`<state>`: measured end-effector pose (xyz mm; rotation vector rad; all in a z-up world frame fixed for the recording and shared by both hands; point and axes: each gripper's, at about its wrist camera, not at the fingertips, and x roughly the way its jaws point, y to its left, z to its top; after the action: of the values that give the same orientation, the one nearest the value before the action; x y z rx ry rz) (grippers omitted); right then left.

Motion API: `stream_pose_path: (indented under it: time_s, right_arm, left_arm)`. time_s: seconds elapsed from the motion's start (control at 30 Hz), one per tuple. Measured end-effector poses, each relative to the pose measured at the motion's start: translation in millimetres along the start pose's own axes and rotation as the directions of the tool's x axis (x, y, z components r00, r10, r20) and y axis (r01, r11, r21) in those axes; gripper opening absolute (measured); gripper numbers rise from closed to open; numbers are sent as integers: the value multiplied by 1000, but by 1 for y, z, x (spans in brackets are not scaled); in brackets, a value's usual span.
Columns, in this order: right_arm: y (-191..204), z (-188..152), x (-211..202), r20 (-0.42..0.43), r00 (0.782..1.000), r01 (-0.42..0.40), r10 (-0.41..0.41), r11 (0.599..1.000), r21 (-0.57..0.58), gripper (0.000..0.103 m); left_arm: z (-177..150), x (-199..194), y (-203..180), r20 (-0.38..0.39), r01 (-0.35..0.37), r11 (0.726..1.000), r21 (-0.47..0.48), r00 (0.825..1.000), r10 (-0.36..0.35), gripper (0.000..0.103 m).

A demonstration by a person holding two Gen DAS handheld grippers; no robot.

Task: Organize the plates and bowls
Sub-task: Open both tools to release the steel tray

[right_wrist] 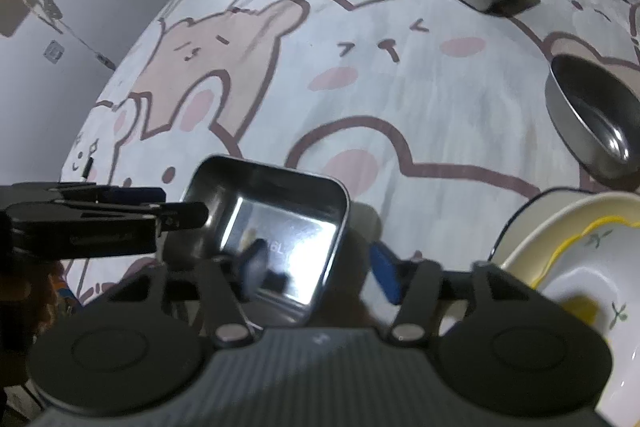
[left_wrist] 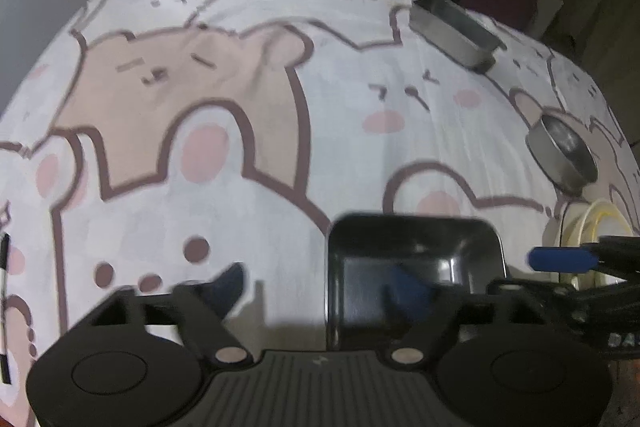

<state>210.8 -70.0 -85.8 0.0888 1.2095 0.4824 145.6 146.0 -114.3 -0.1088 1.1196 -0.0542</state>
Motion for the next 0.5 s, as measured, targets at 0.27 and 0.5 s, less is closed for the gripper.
stream_pose_path:
  time_s: [0.27, 0.5]
  right_arm:
    - [-8, 11, -29, 140, 990, 13, -10, 1000, -22, 103]
    - [-42, 39, -60, 266, 963, 39, -44, 999, 26, 103]
  left_arm:
    - [21, -15, -2, 123, -46, 999, -5, 991, 47, 103]
    - [59, -17, -16, 202, -48, 998, -30, 978, 53, 103]
